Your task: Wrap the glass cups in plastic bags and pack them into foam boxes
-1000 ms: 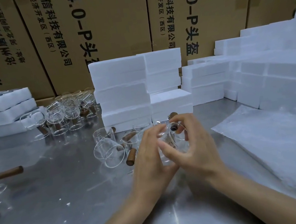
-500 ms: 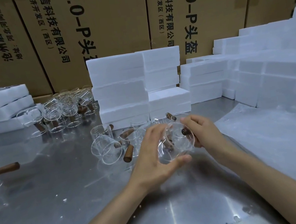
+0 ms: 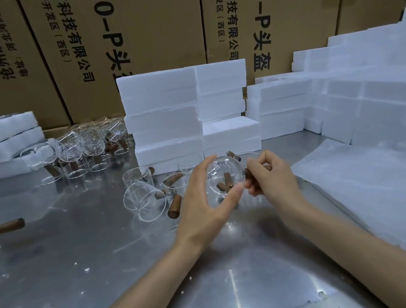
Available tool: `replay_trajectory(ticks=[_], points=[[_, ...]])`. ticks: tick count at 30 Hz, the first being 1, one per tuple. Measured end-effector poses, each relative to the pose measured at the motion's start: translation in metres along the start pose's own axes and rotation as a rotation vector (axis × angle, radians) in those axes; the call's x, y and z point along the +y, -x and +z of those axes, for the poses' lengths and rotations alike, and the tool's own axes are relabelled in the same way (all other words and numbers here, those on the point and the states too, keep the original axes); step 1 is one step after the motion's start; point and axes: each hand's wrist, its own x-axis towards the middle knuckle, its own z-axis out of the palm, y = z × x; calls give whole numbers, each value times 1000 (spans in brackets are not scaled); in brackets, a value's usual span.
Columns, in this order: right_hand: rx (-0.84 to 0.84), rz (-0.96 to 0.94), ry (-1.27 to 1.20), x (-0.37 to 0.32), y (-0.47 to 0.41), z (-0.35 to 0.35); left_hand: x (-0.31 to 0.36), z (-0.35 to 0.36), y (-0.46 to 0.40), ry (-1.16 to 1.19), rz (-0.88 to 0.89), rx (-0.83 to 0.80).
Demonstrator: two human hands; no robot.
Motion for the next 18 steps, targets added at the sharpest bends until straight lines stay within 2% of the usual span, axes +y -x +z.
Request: replay_trajectory(ticks=[6,18], points=[[21,-51,18,0,1,-2,-2,8,-6,-4,44,96],[-84,-161,55,1,8,4,4,10,-8,330,-242,276]])
